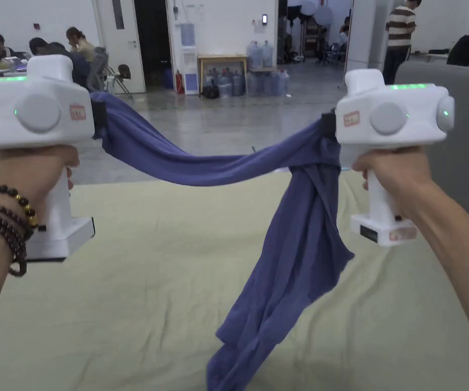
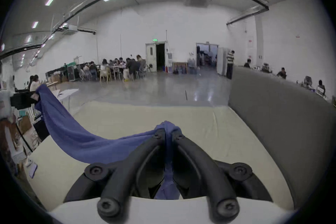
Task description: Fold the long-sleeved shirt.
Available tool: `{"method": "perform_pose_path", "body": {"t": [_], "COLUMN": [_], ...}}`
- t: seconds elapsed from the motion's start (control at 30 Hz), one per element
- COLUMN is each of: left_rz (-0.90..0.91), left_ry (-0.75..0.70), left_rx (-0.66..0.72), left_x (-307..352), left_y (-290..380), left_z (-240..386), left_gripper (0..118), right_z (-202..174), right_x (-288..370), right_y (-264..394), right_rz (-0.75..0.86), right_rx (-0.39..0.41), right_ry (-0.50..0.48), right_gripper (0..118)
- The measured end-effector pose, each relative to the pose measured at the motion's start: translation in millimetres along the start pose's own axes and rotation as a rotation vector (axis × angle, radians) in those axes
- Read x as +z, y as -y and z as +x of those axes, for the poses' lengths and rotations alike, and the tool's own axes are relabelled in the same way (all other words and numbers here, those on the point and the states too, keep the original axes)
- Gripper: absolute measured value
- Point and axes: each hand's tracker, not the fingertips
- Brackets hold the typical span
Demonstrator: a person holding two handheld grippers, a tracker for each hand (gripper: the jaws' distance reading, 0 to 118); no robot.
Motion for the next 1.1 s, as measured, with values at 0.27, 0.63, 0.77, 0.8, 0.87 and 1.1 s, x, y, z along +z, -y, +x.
{"method": "perform_pose_path", "body": {"t": [0.27,0.63,0.77,0.8,0.87,1.1], "left_rz": [0.021,-0.161,-0.216,-0.212,-0.178,-0.223], "left_ry": [-0.091,-0.037,-0.022,-0.017,0.022,0.079], "left_rx": [-0.056,-0.064,-0.077,-0.071,-0.042,-0.007], "left_x": [-26,-82,-84,-75,-47,71], "left_y": [-44,68,114,121,136,255], "left_z": [-18,-11,-9,-8,-7,14], "left_gripper": [6,6,6,6,6,6], "right_z": [-35,-19,-13,-13,-14,-19], "right_x": [-30,-99,-99,-90,-56,63], "right_y": [-101,51,100,106,118,219], "right_rz": [0.142,-0.137,-0.169,-0.170,-0.149,-0.191], "right_rx": [0.023,0.020,-0.003,0.000,-0.012,0.009], "right_ry": [0.003,0.017,0.003,0.003,0.002,-0.040], "right_gripper": [7,7,7,7,7,7]}}
